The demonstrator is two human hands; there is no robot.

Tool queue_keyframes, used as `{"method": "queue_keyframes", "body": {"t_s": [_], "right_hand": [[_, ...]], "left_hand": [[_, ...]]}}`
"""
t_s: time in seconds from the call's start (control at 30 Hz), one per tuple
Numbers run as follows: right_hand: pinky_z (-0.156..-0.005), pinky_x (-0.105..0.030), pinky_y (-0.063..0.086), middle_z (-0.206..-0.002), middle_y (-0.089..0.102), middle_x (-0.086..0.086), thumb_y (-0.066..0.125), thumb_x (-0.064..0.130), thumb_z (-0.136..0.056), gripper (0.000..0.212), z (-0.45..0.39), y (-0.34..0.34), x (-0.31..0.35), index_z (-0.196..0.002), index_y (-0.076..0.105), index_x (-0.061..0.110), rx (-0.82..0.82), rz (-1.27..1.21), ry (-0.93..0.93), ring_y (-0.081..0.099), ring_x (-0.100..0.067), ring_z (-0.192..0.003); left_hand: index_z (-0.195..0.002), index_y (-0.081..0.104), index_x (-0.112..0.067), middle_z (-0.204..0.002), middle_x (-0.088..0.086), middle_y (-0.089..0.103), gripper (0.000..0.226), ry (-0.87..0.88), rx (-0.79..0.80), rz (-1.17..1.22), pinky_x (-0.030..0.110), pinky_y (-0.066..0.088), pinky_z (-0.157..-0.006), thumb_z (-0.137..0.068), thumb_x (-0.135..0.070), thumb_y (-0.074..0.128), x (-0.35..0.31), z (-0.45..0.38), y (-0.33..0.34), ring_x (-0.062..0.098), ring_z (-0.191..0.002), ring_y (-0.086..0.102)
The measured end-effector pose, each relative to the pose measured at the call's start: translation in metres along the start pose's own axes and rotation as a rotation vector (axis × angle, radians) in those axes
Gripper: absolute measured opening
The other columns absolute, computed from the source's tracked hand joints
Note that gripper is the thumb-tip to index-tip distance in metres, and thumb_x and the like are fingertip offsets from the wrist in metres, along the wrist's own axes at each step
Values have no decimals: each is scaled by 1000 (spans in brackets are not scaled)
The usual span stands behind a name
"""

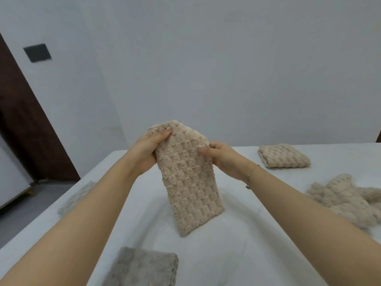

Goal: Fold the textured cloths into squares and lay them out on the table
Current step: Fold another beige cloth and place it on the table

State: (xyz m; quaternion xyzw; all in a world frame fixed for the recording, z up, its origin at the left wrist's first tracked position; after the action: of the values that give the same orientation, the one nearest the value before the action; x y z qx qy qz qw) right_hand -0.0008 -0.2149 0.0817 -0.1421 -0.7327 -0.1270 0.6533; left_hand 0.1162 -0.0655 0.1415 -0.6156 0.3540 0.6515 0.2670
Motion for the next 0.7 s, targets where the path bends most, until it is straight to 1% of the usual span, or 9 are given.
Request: {"method": "queue_keyframes", "body": {"t_s": [0.07,0.13,0.23,0.3,0.4,0.43,0.5,0.6,0.7], "right_hand": [[-95,-35,40,-122,65,-11,63,26,-90,33,-9,-1,16,-116,64,5,-36,-70,-29,60,-26,-109],[-98,-35,43,-125,63,-12,61,25,-91,36,-14,-3,35,-121,61,5,-83,-114,-69,60,-23,-108],[-103,-40,42,-118,66,-11,64,26,-89,36,-11,-7,59,-118,63,4,-171,-132,-158,61,-22,-106],[-105,-43,40,-117,66,-15,67,28,-86,39,1,-9,68,-116,63,3,-210,-127,-212,62,-22,-104],[-102,-42,43,-104,67,-14,69,33,-83,39,33,-7,68,-108,67,3,-197,-73,-227,62,-23,-99],[-101,-41,43,-98,67,-11,68,33,-83,32,47,-7,63,-101,69,7,-183,-41,-216,62,-21,-97],[-97,-34,46,-90,68,-6,66,28,-85,18,78,-7,47,-89,70,11,-152,27,-183,64,-18,-93],[-96,-28,48,-96,71,-12,63,21,-86,27,128,-12,10,-98,67,-2,-131,126,-73,66,-19,-94],[-98,-35,48,-105,69,-20,66,31,-85,40,176,-14,-26,-105,65,-4,-89,172,58,65,-28,-102]], "left_hand": [[-112,66,-9,-105,5,73,28,33,11,-27,28,57,-73,-88,-23,64,-12,-7,1,20,-103,68],[-111,66,-8,-102,5,73,26,83,44,-55,27,57,-73,-88,-20,64,-26,-10,7,18,-98,69],[-108,67,-7,-98,4,74,25,161,75,-106,27,57,-73,-86,-20,66,-40,-6,16,18,-94,70],[-108,67,-5,-100,6,74,30,203,70,-143,32,56,-81,-83,-21,68,-42,3,18,21,-96,70],[-87,68,-16,-86,0,70,18,274,55,-231,34,50,-83,-73,-26,73,-32,29,19,18,-87,67],[-82,66,-19,-81,-2,68,15,276,54,-264,32,49,-82,-71,-27,74,-23,40,20,15,-85,65],[-82,66,-18,-78,-5,67,14,260,61,-326,25,49,-75,-74,-25,75,1,63,24,11,-79,64],[-85,68,-15,-73,-7,69,11,215,84,-416,15,47,-60,-79,-21,74,45,101,36,5,-70,64],[-81,70,-20,-71,0,70,10,118,143,-481,25,44,-59,-77,-27,76,92,136,46,18,-64,60]]}}
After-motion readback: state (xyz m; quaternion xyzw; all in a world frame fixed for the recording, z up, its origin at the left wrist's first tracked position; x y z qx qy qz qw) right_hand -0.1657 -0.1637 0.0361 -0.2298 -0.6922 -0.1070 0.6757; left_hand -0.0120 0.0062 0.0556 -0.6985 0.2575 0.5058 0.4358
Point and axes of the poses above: each hand's wrist, its own z-axis away from the middle knuckle, its own y-axis out of the palm, x = y × z, the point moved 5 cm from there along -z, towards the middle knuckle
